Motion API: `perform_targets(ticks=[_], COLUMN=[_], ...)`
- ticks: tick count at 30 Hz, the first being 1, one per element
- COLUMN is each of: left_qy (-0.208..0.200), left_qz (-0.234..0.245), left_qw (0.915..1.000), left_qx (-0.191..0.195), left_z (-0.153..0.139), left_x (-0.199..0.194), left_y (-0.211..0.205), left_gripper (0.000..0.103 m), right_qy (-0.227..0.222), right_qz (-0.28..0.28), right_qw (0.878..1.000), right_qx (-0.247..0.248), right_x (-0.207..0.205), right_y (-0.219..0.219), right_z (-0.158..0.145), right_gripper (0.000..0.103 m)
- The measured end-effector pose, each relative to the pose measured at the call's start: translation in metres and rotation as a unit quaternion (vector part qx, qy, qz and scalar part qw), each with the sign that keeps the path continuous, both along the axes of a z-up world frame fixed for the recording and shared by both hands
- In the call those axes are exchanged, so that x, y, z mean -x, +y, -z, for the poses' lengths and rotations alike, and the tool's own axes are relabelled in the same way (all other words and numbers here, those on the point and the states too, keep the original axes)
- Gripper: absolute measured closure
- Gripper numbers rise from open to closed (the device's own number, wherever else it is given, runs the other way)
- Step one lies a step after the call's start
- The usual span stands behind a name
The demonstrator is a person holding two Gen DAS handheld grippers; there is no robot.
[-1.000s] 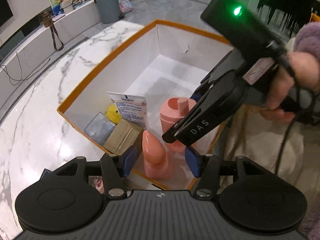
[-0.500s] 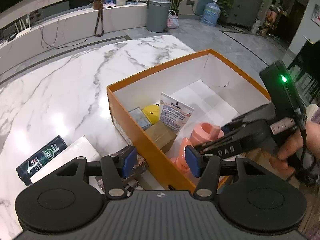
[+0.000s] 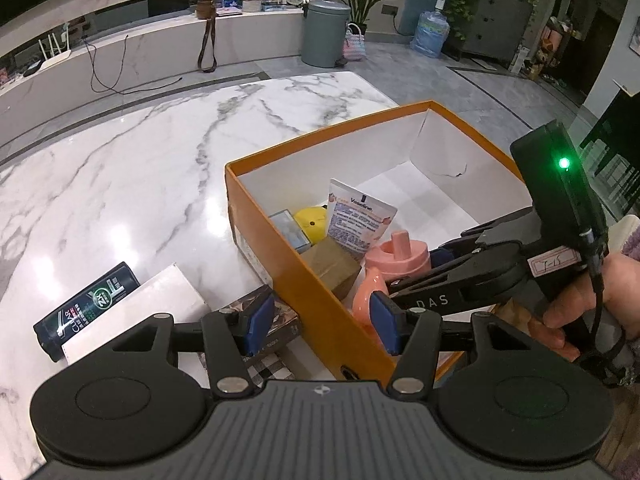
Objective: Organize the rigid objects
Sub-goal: 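Lower the pink bottle and cup into the box and open both tools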
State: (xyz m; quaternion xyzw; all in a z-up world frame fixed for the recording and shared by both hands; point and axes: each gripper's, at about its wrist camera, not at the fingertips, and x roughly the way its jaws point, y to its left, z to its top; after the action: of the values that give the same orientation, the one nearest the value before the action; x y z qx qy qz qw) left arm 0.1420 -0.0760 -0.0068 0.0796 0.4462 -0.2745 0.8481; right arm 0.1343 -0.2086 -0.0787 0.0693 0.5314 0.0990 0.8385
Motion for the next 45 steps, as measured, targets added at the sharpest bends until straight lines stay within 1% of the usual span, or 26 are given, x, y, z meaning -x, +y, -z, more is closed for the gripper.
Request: perform_targets(ticks=[1, 5, 8, 12, 16, 17, 18, 20, 24, 26, 27, 28, 31, 33, 36, 37, 42, 44, 45], left_qy=[0.0, -0.001, -0.001, 0.0, -0.003, -0.004, -0.004, -0.003, -0.004, -0.006, -0.006, -0.006, -0.006, -0.006, -0.01, -0.012, -0.023, -0.03, -0.035], left_qz=[-0.002, -0.003, -0.002, -0.002, 0.001, 0.002, 0.002, 0.001, 0.001, 0.001, 0.001, 0.0, 0.0, 0.0, 0.004, 0.004, 0.005, 0.005, 0.006], left_qw=[1.0, 1.0, 1.0, 1.0, 1.0, 1.0, 1.0, 1.0, 1.0, 1.0, 1.0, 1.0, 1.0, 1.0, 0.9999, 0.9999, 0.9997, 0.9995, 0.9994], left_qx=[-0.001, -0.005, -0.003, 0.0, -0.002, -0.003, -0.002, -0.002, -0.002, -0.003, -0.002, -0.002, -0.001, -0.002, -0.004, -0.002, 0.007, 0.008, 0.007], left_z=[0.0, 0.001, 0.001, 0.0, -0.001, -0.001, -0.002, -0.002, -0.003, -0.004, -0.004, -0.004, -0.004, -0.004, -0.006, -0.007, -0.014, -0.018, -0.02], left_x=[0.0, 0.002, 0.002, 0.002, 0.004, 0.004, 0.005, 0.005, 0.006, 0.007, 0.007, 0.007, 0.007, 0.007, 0.009, 0.009, 0.013, 0.017, 0.018], left_y=[0.001, 0.002, 0.001, 0.0, -0.002, -0.002, -0.003, -0.003, -0.004, -0.004, -0.004, -0.004, -0.003, -0.003, -0.003, -0.003, -0.001, 0.0, 0.0], left_gripper=[0.038, 0.038, 0.038, 0.038, 0.038, 0.038, 0.038, 0.038, 0.038, 0.038, 0.038, 0.038, 0.038, 0.038, 0.038, 0.038, 0.038, 0.038, 0.038], right_qy=[0.0, 0.001, 0.007, 0.007, 0.009, 0.009, 0.01, 0.013, 0.023, 0.03, 0.03, 0.031, 0.03, 0.028, 0.024, 0.019, -0.01, -0.027, -0.037], right_qz=[0.0, 0.009, 0.015, 0.022, 0.026, 0.025, 0.023, 0.02, 0.019, 0.023, 0.024, 0.027, 0.039, 0.045, 0.033, 0.03, 0.025, 0.021, 0.018], right_qw=[1.0, 1.0, 0.999, 0.999, 0.998, 0.998, 0.998, 0.998, 0.997, 0.997, 0.997, 0.996, 0.995, 0.995, 0.997, 0.997, 0.999, 0.999, 0.999], right_qx=[0.002, -0.019, -0.035, -0.044, -0.059, -0.061, -0.063, -0.062, -0.065, -0.072, -0.07, -0.073, -0.081, -0.079, -0.067, -0.063, -0.038, -0.029, -0.022], right_x=[0.0, 0.001, 0.003, 0.007, 0.013, 0.015, 0.016, 0.019, 0.022, 0.021, 0.021, 0.021, 0.02, 0.02, 0.023, 0.025, 0.032, 0.036, 0.039], right_y=[0.001, -0.005, -0.01, -0.019, -0.026, -0.027, -0.028, -0.03, -0.03, -0.031, -0.031, -0.03, -0.029, -0.027, -0.023, -0.022, -0.02, -0.018, -0.017], right_z=[0.001, 0.004, 0.003, -0.003, -0.01, -0.012, -0.014, -0.017, -0.018, -0.016, -0.014, -0.013, -0.012, -0.012, -0.014, -0.016, -0.027, -0.034, -0.037], right_gripper=[0.048, 0.047, 0.045, 0.045, 0.038, 0.038, 0.035, 0.035, 0.036, 0.04, 0.047, 0.049, 0.049, 0.049, 0.047, 0.043, 0.039, 0.036, 0.032])
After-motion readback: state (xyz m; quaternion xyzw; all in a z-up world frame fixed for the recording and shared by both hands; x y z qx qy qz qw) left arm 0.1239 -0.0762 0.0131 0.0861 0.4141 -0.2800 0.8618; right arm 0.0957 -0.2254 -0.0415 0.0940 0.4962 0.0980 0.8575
